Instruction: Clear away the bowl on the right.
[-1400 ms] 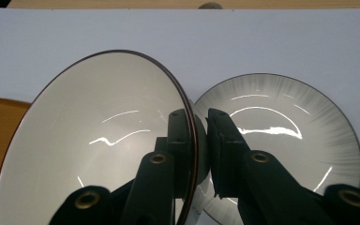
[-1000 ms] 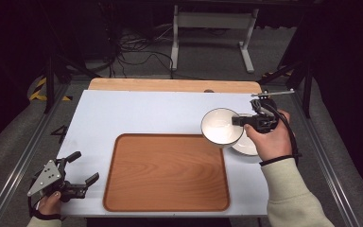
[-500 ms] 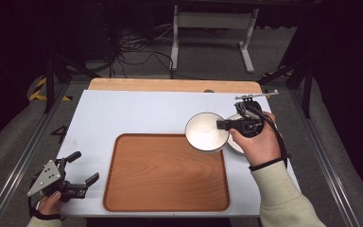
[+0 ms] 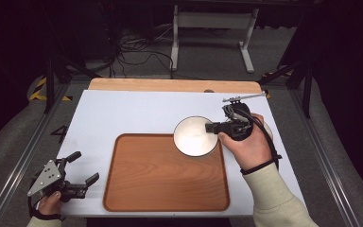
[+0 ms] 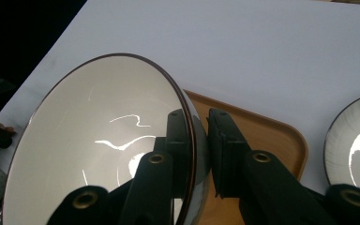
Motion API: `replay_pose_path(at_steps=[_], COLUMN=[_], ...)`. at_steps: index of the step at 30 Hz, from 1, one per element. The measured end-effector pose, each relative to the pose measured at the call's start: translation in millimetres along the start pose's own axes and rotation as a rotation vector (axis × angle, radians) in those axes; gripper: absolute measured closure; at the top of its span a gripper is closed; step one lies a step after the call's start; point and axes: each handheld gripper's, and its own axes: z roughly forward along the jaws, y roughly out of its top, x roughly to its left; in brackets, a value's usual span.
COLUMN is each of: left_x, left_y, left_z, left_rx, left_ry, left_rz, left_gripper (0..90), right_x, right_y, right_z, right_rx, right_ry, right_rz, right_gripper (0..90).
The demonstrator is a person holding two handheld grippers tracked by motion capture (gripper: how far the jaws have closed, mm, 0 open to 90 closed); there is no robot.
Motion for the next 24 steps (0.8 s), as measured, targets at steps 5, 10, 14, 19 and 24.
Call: replay_pose_path(at_steps=[5, 10, 14, 19, 24], left_x=[0.1, 0.1, 0.2, 0.1, 0.3], left_y=[-0.1, -0.1, 0.0, 0.0, -0.1], left_z=[-0.1, -0.1, -0.1, 0.0, -0.1], left_rx=[-0.001, -0.001, 0.0, 0.0, 0.0], left_ry=[-0.001, -0.001, -0.001, -0.001, -0.002], left_rz=[0.0, 0.0, 0.0, 0.001, 0.0], left_gripper=[0.3, 0.3, 0.3, 0.3, 0.3], right_x=[8.2, 15.6, 22.3, 29.1, 34.2], right_y=[-1.2, -2.6, -3.8, -6.4, -11.0], right_z=[6.6, 14.4, 20.2, 27.6, 38.8], right_rx=[0.011, 0.024, 0.031, 0.032, 0.042], right_ry=[0.018, 0.035, 0.055, 0.083, 0.1], right_rz=[-0.015, -0.029, -0.035, -0.044, -0.058], right_gripper=[79.0, 78.8, 78.7, 78.5, 78.4])
